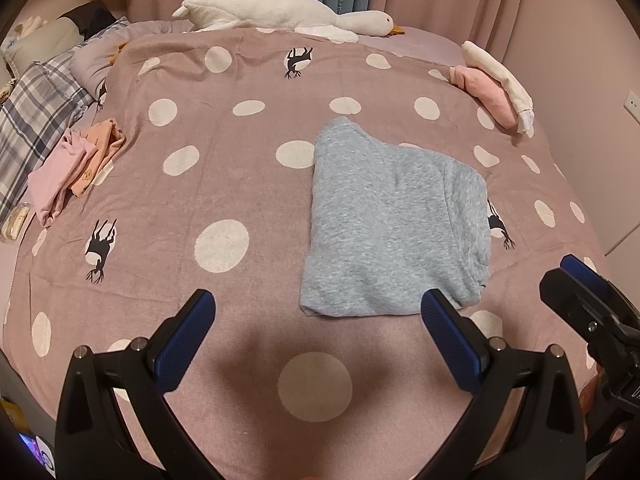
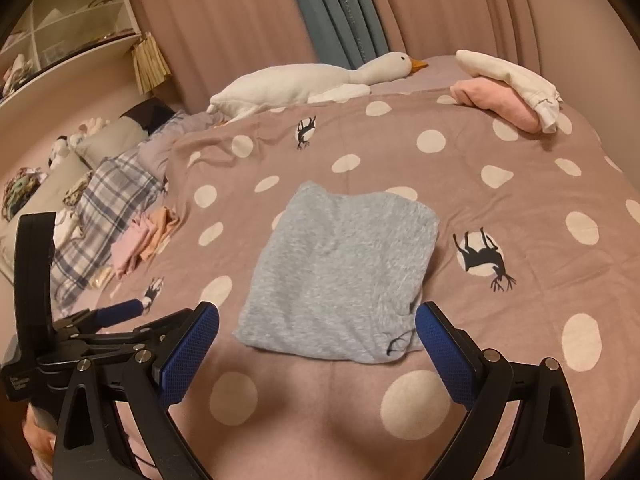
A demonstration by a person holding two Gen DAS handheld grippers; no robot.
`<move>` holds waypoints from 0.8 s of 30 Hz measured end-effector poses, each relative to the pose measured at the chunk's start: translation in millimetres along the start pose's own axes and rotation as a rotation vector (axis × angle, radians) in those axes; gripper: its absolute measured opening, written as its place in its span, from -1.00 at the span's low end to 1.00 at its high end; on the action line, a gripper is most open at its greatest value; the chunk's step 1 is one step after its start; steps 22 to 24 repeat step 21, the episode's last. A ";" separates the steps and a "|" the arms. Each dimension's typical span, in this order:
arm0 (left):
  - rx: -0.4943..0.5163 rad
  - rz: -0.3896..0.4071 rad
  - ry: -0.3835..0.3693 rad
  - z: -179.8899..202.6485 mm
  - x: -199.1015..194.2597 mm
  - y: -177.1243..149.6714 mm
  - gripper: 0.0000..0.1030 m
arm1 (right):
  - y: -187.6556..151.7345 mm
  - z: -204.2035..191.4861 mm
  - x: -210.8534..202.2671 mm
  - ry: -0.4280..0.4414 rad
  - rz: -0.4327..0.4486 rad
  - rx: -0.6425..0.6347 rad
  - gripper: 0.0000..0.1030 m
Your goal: Fold small clothes
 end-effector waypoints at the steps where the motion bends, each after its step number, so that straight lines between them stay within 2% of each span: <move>1: 0.000 0.000 0.001 0.4 -0.3 0.2 1.00 | -0.1 -0.1 0.0 0.000 0.000 0.000 0.90; 24: 0.002 0.010 0.014 -2.3 -1.3 1.8 1.00 | -2.5 -3.0 1.7 0.002 -0.005 -0.001 0.90</move>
Point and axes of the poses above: each gripper's, at about its wrist camera, not at the fingertips, and x roughly the way its jaws point, z to its right, y to its top, the point moved 9 cm from there along x, roughly the way its jaws point, and after that the axes turned 7 degrees about y, right-handed, at the moved point
